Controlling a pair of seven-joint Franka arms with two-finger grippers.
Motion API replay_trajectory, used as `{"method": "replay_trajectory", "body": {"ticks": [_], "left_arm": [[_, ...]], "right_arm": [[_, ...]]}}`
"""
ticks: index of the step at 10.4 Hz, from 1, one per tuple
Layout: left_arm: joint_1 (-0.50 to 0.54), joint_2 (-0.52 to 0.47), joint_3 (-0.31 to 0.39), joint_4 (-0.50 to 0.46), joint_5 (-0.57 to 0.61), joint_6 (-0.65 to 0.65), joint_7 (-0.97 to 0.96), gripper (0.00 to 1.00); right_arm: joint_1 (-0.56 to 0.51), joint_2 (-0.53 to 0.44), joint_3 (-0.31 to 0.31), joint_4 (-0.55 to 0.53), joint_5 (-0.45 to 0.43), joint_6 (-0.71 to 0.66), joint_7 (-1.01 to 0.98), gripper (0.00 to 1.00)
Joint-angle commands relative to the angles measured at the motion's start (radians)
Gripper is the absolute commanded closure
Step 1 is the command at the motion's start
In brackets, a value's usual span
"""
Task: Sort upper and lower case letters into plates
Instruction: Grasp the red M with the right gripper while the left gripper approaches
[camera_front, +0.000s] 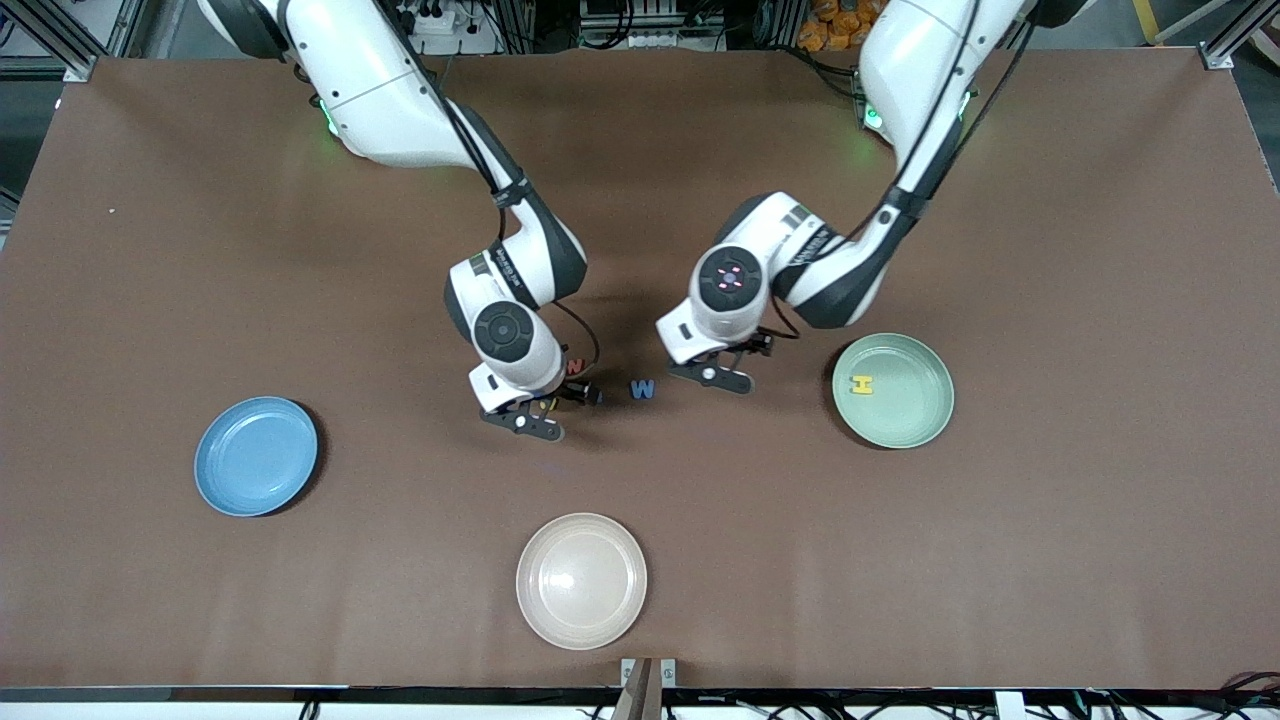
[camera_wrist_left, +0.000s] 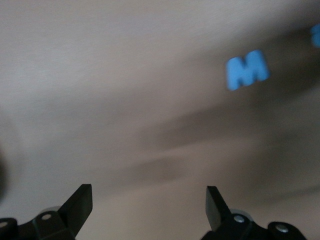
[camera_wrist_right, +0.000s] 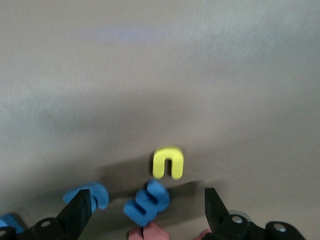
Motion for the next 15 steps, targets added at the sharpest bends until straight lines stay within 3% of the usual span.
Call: {"method": "replay_trajectory", "body": {"ticks": [1, 12, 15], "left_arm": [[-0.017, 0.058, 0.008, 0.062, -0.015, 0.042, -0.101, 0.00], [-0.019, 0.056, 0.008, 0.063, -0.039, 0.044, -0.119, 0.00], [-0.020, 0.059, 0.008, 0.063, -0.039, 0.044, -0.125, 0.00]], "right_arm": [[0.006, -0.002, -0.006, -0.023, -0.012, 0.006, -0.030, 0.00], [0.069, -0.082, 0.006, -0.083, 0.001, 0.006, -0.018, 0.00], [0.072, -0.072, 0.006, -0.128, 0.001, 0.130, -0.018, 0.00]]}}
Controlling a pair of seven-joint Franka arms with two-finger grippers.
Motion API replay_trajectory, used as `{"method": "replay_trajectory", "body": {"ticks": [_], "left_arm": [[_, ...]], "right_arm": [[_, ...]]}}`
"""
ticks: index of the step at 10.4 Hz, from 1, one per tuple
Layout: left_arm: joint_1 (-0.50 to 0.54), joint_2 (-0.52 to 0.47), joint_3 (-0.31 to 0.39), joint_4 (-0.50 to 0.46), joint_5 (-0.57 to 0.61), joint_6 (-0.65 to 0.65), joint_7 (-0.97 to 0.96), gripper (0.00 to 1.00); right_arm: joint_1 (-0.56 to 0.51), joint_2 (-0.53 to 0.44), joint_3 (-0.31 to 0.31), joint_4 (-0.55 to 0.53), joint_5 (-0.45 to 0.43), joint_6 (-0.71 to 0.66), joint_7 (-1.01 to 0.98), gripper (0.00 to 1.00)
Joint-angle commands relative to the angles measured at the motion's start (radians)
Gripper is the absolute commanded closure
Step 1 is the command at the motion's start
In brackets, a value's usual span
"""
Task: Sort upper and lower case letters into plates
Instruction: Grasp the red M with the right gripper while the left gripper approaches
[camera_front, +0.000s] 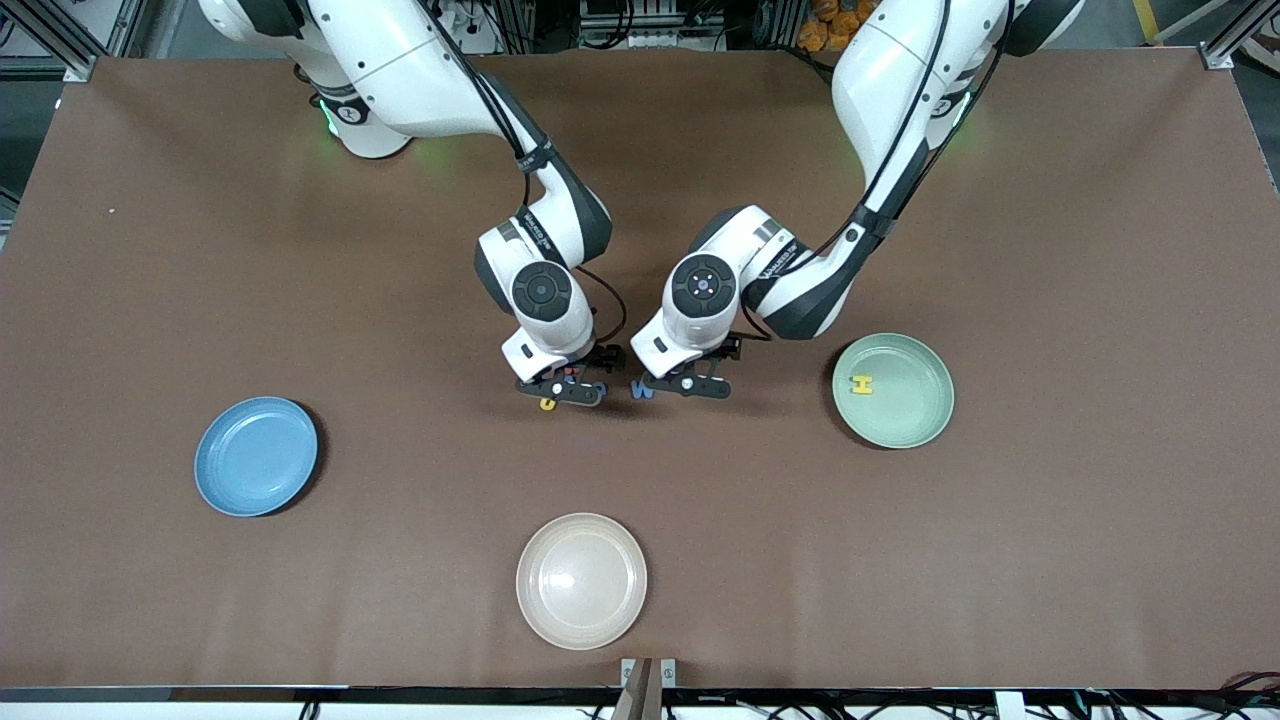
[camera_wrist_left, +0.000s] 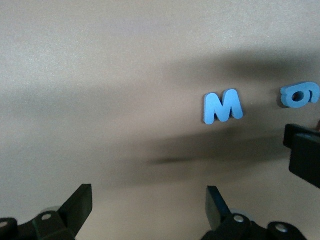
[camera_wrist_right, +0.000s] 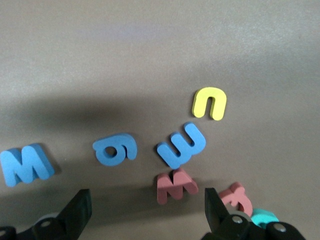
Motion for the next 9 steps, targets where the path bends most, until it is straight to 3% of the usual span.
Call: {"method": "replay_trajectory", "body": {"ticks": [1, 9], "left_arm": [[-0.009, 0.004, 0.006, 0.009, -0.020, 0.000, -0.028, 0.00], [-0.009, 0.007, 0.006, 0.009, -0.020, 0.001, -0.029, 0.00]], "right_arm": [[0.001, -0.020, 0.001, -0.051, 0.000, 0.068, 0.006, 0.00], [-0.008, -0.026, 0.000, -0.079, -0.002, 0.062, -0.017, 0.00]]}}
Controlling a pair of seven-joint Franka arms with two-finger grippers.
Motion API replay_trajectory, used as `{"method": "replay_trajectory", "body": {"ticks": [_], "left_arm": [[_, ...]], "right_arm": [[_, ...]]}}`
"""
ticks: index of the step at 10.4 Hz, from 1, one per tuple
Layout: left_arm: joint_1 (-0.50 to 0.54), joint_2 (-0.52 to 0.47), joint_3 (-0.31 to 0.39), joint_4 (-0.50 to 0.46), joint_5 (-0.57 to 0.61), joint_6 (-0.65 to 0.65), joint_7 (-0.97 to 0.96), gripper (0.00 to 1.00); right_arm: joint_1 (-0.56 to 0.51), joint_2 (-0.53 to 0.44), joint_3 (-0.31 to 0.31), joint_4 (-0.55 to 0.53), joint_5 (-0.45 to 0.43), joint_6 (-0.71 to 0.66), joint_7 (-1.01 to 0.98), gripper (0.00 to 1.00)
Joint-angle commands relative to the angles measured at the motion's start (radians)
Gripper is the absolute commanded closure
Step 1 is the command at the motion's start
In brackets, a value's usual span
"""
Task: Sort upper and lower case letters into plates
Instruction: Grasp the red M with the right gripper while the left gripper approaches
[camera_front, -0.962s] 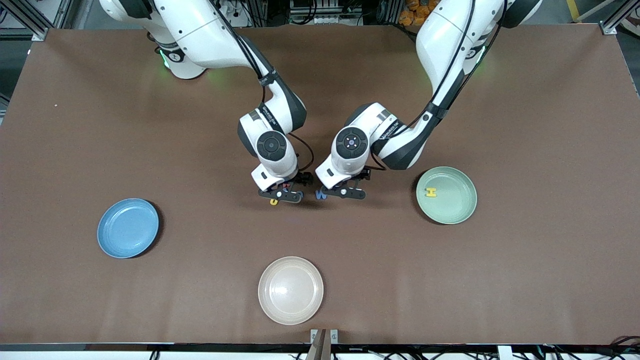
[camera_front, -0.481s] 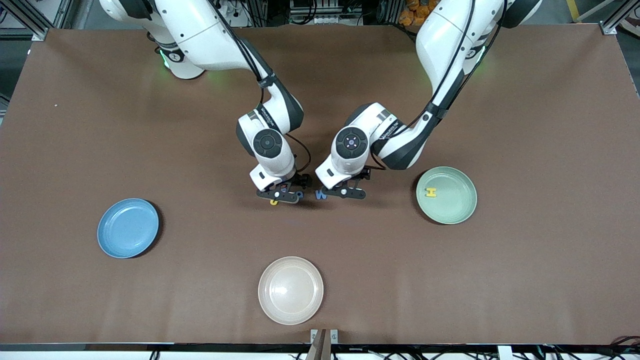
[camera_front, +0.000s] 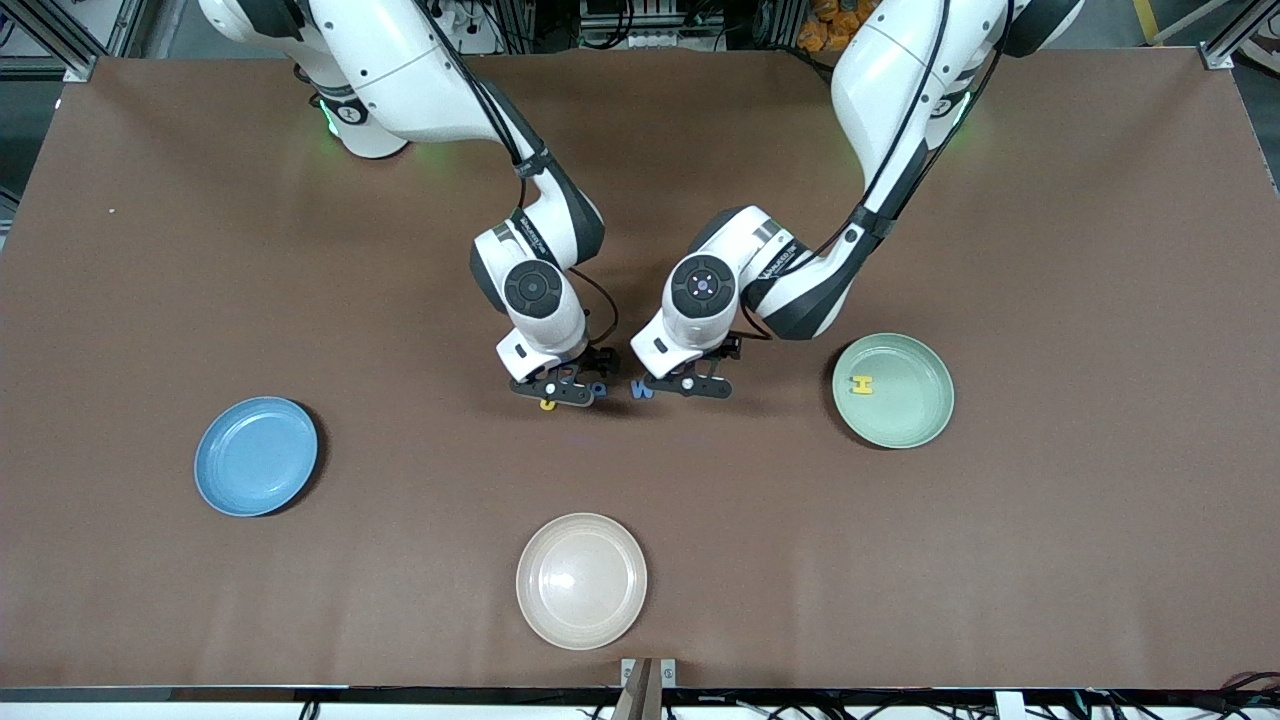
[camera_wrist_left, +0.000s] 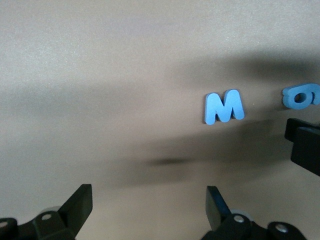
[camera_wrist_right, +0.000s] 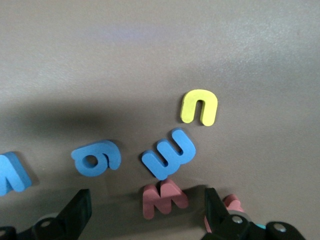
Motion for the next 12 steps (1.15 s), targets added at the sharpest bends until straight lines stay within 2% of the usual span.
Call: {"method": "replay_trajectory", "body": {"ticks": [1, 2, 3, 7, 10, 12], "left_arm": [[-0.009, 0.004, 0.006, 0.009, -0.020, 0.001, -0.015, 0.00], [-0.009, 0.004, 0.006, 0.009, -0.020, 0.000, -0.015, 0.00], [-0.009, 0.004, 0.006, 0.009, -0.020, 0.000, -0.015, 0.00], [-0.009, 0.004, 0.006, 0.009, -0.019, 0.000, -0.015, 0.00], [-0.009, 0.004, 0.006, 0.011, -0.020, 0.000, -0.040, 0.00], [-0.012, 0.018, 0.006, 0.052, -0.020, 0.005, -0.052, 0.00]], "right_arm": [[-0.007, -0.026, 0.004, -0.031, -0.002, 0.013, -0.011, 0.00], [-0.007, -0.026, 0.005, -0.033, -0.002, 0.018, -0.011, 0.84], [-0.007, -0.029, 0.005, -0.033, 0.000, 0.021, -0.003, 1.00], [-0.007, -0.039, 0.005, -0.037, 0.000, 0.015, -0.002, 1.00], [-0.022, -0.101, -0.003, -0.037, 0.000, -0.020, 0.001, 1.00], [-0.115, -0.175, -0.019, -0.037, -0.005, -0.114, -0.081, 1.00]]}}
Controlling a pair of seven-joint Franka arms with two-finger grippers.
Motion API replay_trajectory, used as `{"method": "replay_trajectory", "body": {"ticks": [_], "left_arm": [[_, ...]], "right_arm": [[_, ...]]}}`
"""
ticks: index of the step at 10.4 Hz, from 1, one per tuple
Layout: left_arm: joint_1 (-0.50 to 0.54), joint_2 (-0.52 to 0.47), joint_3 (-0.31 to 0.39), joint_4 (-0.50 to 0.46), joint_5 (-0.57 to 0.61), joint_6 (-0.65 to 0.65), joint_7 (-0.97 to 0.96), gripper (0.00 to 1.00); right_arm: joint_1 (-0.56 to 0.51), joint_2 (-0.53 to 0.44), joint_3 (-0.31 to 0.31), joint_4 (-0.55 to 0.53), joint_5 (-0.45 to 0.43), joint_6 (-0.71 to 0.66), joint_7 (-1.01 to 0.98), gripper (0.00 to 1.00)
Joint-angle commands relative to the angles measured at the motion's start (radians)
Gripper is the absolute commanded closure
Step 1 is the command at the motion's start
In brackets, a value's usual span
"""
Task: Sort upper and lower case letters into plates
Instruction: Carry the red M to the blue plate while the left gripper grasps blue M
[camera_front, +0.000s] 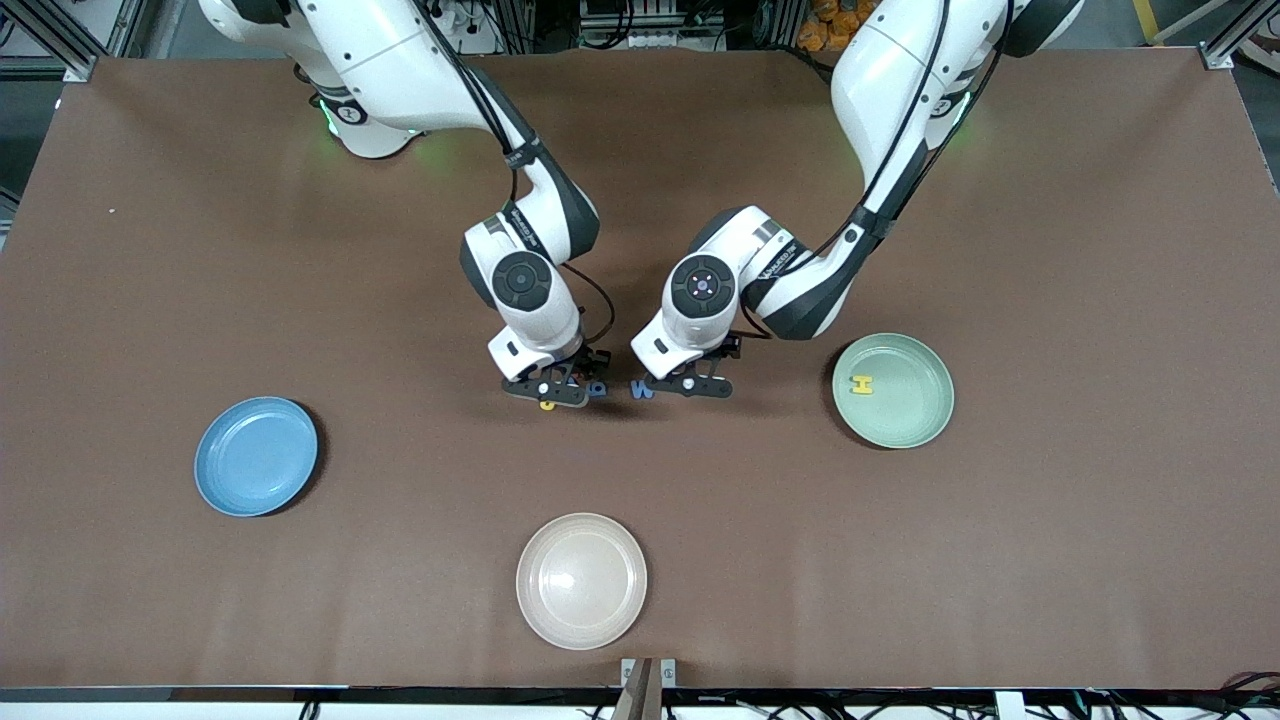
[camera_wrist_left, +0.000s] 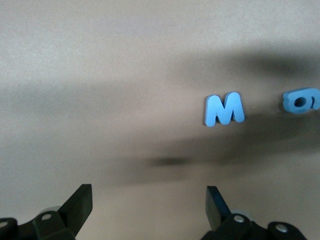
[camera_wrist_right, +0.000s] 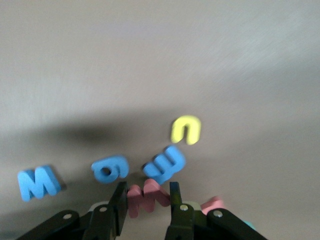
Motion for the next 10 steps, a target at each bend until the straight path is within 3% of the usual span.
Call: {"method": "replay_trajectory", "body": {"ticks": [1, 4, 6, 8, 10], "left_arm": [[-0.036, 0.051, 0.006, 0.084, -0.019, 0.023, -0.020, 0.00], [-0.088, 0.130, 0.018, 0.118, -0.016, 0.172, -0.026, 0.00], [-0.119, 0.155, 0.038, 0.118, -0.008, 0.243, -0.037, 0.00], [-0.155, 0.163, 0.083, 0.118, -0.008, 0.254, -0.036, 0.00], [-0.153, 0.161, 0.084, 0.118, -0.006, 0.254, -0.023, 0.02]], "right_arm": [[-0.142, -0.135, 0.005, -0.033, -0.004, -0.134, -0.127, 1.00], [-0.344, -0.216, 0.003, -0.031, -0.007, -0.297, -0.304, 1.00], [-0.517, -0.213, 0.002, -0.031, -0.032, -0.320, -0.559, 1.00], [-0.686, -0.162, 0.003, 0.016, -0.117, -0.288, -0.826, 1.00], [-0.771, -0.088, 0.003, 0.078, -0.122, -0.263, -0.991, 1.00]]}}
